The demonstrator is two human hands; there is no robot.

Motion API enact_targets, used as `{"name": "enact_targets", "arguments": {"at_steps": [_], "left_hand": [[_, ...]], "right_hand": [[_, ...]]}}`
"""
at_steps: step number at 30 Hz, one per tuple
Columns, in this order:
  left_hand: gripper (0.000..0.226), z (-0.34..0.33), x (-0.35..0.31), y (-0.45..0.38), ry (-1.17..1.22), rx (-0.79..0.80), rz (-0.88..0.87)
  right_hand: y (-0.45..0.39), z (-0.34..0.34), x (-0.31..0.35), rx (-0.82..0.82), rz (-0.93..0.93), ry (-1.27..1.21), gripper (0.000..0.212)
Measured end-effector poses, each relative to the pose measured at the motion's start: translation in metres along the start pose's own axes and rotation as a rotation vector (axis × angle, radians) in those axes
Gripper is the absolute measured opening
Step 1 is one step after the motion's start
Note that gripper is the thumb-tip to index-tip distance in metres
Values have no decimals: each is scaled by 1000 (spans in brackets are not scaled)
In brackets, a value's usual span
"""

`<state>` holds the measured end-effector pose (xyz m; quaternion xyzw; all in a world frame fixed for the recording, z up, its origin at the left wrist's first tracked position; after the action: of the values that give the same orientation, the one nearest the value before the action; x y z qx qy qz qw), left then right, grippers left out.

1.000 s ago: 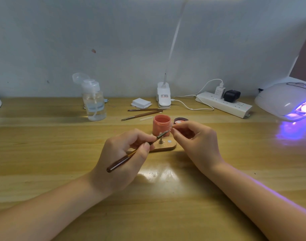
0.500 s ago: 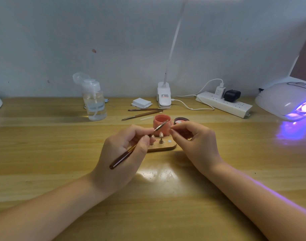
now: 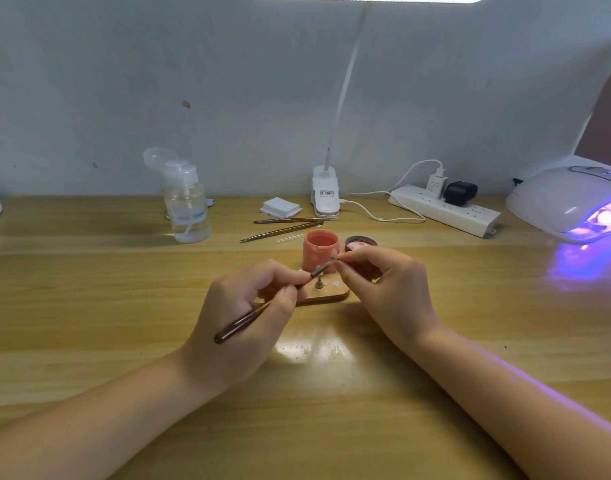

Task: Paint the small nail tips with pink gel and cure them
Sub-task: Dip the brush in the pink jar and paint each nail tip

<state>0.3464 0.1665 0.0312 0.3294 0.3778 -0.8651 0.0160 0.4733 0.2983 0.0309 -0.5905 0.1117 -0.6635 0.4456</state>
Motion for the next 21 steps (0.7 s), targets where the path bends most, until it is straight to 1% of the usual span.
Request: {"name": "enact_targets", "arguments": {"at_steps": [6, 10, 12, 16, 21], "left_hand": [[25, 2, -2, 0, -21, -27, 0], [26, 1, -1, 0, -44, 4, 0], [26, 2, 0, 1, -24, -5, 2], [19, 2, -2, 0, -24, -28, 21], [27, 2, -2, 1, -17, 0, 4]], "right_hand": [[0, -1, 0, 6, -8, -10, 10], [1, -1, 0, 8, -9, -9, 11], [0, 0, -1, -5, -12, -15, 10], [0, -2, -4, 0, -28, -31, 9], [0, -1, -7, -17, -44, -60, 9]]}}
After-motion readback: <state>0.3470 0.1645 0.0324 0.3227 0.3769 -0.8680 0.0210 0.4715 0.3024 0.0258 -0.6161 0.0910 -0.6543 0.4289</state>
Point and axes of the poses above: each hand's wrist, its own y-axis away from the middle knuckle, its own z-axis out of the back of the hand, x = y × z, the point moved 7 cm from there along -y, towards the middle knuckle, and after that the axes turned 14 degrees about -y, right-handed, at the moved point
